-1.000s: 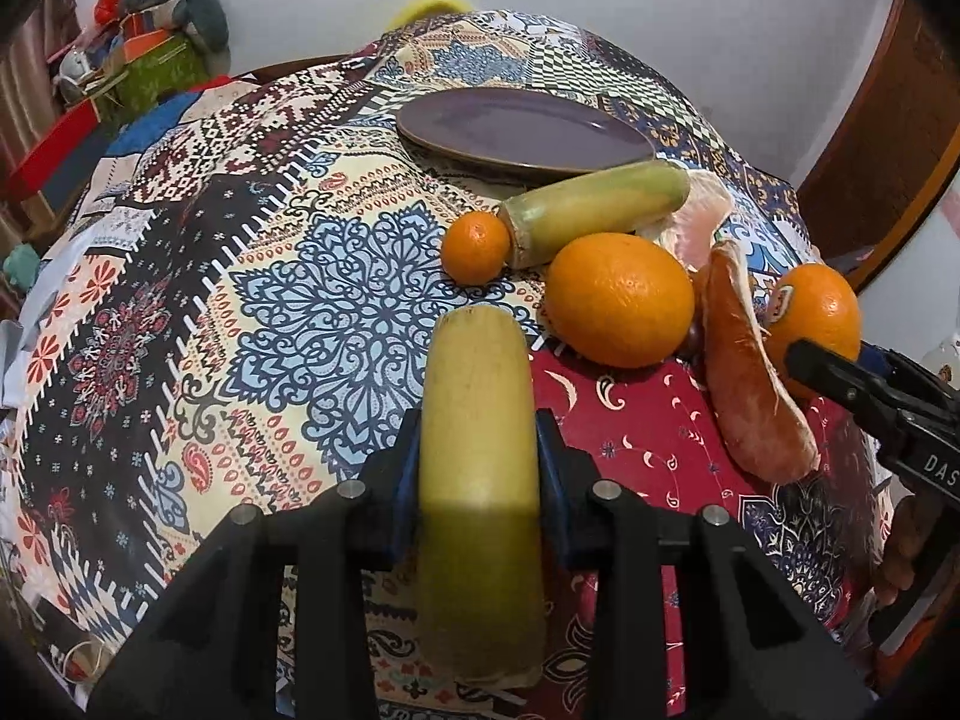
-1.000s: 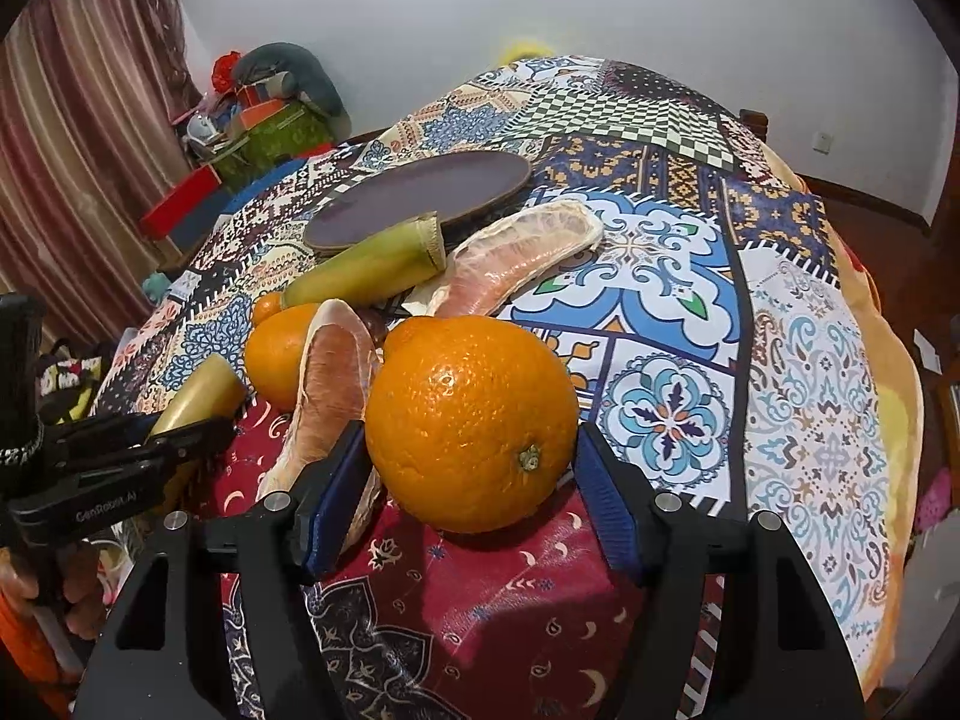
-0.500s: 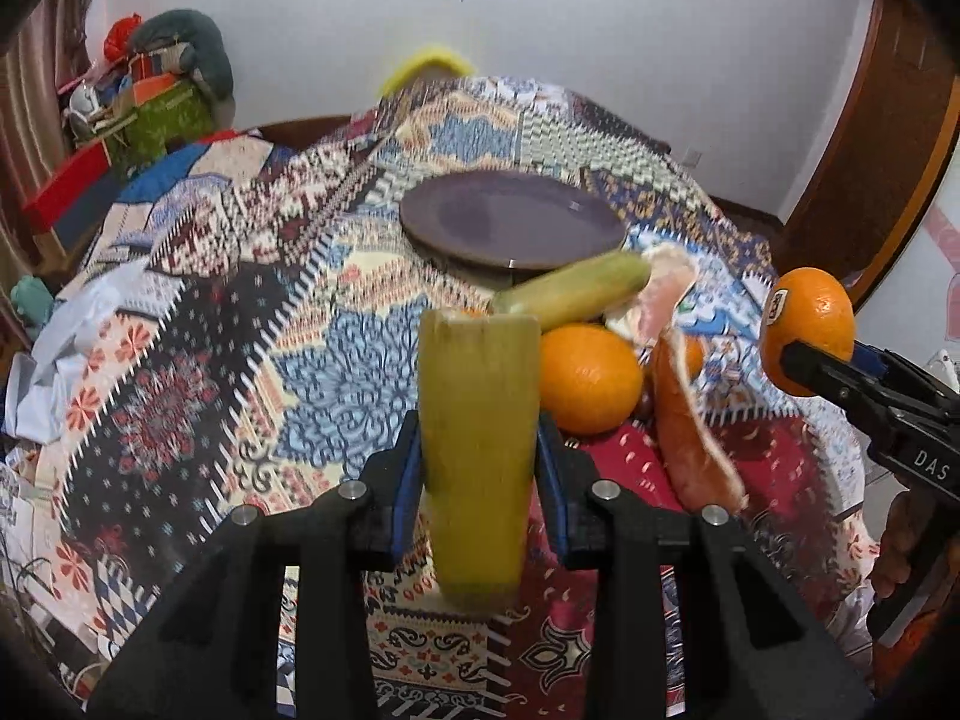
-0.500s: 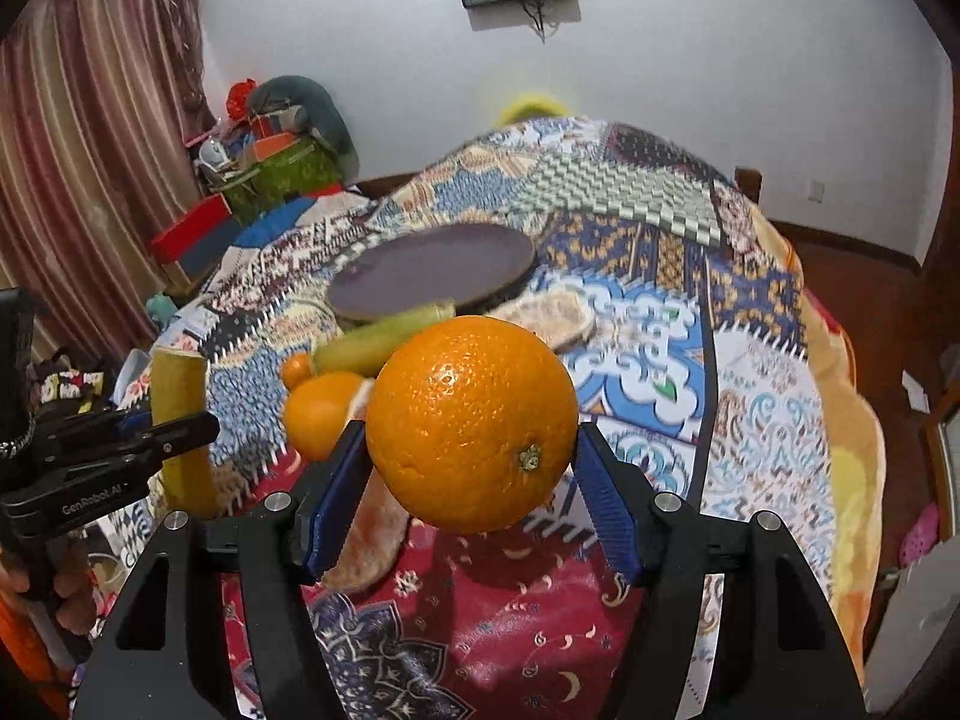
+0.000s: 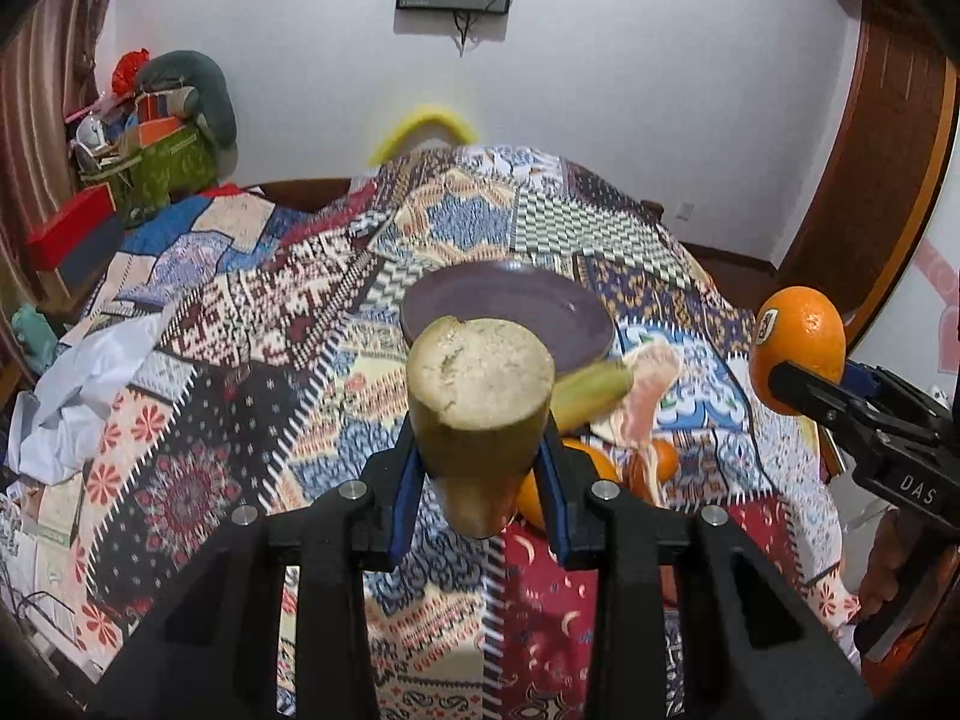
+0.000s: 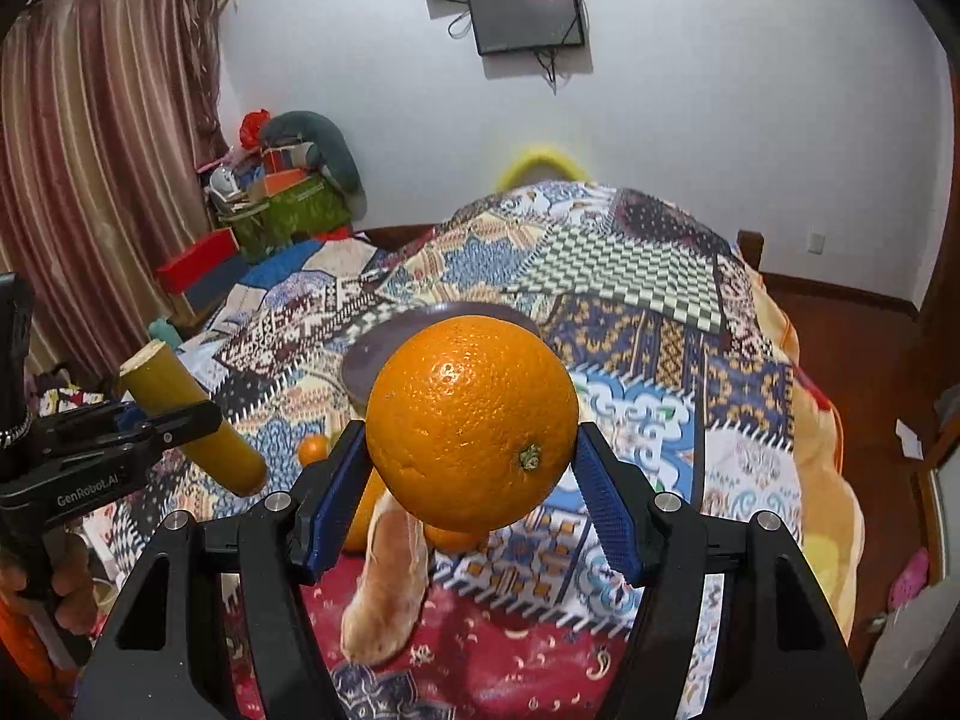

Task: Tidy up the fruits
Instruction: 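Close the left gripper on the corn cob while the right gripper grasps the large orange, then carry the corn cob and orange over the dark plate with both grippers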

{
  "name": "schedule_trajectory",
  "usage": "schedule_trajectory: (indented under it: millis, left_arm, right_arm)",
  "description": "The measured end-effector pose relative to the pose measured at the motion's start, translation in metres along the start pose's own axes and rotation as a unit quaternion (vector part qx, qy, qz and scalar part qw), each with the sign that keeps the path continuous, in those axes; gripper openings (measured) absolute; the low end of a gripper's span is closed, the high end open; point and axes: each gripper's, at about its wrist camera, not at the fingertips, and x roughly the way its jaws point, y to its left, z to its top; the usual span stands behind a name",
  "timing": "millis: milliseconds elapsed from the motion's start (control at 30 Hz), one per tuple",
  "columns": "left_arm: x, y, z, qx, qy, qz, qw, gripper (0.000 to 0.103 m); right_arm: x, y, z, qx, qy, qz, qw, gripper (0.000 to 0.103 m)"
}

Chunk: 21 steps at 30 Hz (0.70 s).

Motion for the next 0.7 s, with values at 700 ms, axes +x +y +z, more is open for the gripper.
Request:
schedule_trajectory:
  millis: [700]
  left_arm:
    - [0.03,0.009,0.058,0.0,-0.041,0.006,0.9991,0.034]
  right_arm:
    - [0.032,0.0,0.049,-0.013,-0.04,0.007,0.999,0.065]
